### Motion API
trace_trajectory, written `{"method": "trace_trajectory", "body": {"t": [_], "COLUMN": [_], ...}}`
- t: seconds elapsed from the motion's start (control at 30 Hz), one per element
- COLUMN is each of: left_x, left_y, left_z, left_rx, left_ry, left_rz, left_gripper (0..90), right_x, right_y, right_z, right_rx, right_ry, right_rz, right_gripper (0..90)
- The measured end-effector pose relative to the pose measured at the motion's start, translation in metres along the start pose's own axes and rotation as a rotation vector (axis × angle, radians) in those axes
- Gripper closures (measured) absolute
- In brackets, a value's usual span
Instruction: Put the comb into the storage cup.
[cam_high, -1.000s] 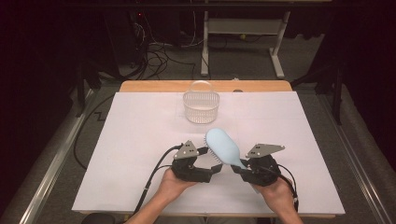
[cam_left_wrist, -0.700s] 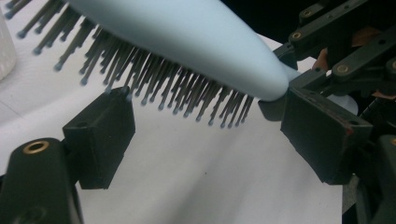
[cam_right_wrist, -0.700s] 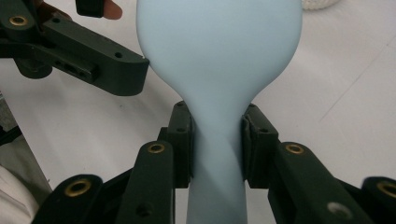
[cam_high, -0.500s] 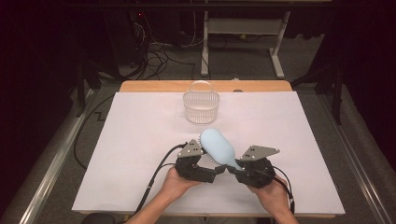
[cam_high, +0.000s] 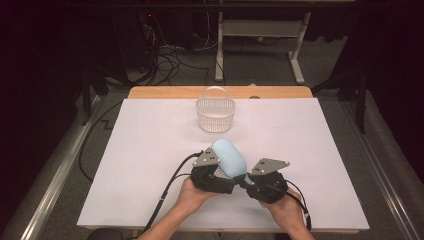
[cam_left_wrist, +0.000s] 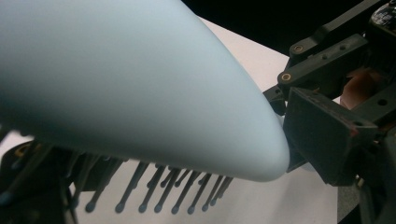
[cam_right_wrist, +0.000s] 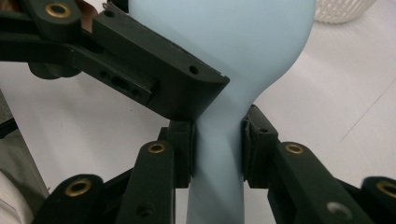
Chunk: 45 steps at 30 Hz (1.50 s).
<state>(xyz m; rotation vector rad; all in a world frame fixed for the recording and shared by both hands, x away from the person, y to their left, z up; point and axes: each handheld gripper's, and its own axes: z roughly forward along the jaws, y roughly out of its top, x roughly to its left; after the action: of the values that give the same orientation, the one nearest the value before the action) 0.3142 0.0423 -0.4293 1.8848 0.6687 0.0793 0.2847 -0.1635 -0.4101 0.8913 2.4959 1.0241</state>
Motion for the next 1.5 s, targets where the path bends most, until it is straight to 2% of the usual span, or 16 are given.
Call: {"method": "trace_trajectory", "body": {"t": [0.23,0.73,1.17,1.5], "left_x": [0.000,-0.001,-0.005,-0.007], "left_y": [0.005,0.010,0.017,0.022], "left_z": [-0.003,-0.008,-0.012,-0.014], "left_rx": [0.019,0.038,0.065,0.069], "left_ry": [-0.014,-0.061,-0.048,-0.053], "left_rz": [-0.042,-0.081,-0.062,-0.060], "left_gripper": [26.9,40.5,46.0,49.8], "right_x": [-0.001,-0.002,-0.003,-0.006], "right_y": [0.000,0.002,0.004,0.004], "right_z": [0.002,0.002,0.003,0.004], "right_rx": [0.012,0.021,0.019,0.009], "right_ry": [-0.002,-0.020,0.001,0.042], "right_rz": [-0.002,-0.015,-0.011,0.015], "right_gripper": [70.4,70.3,70.2,69.6]}}
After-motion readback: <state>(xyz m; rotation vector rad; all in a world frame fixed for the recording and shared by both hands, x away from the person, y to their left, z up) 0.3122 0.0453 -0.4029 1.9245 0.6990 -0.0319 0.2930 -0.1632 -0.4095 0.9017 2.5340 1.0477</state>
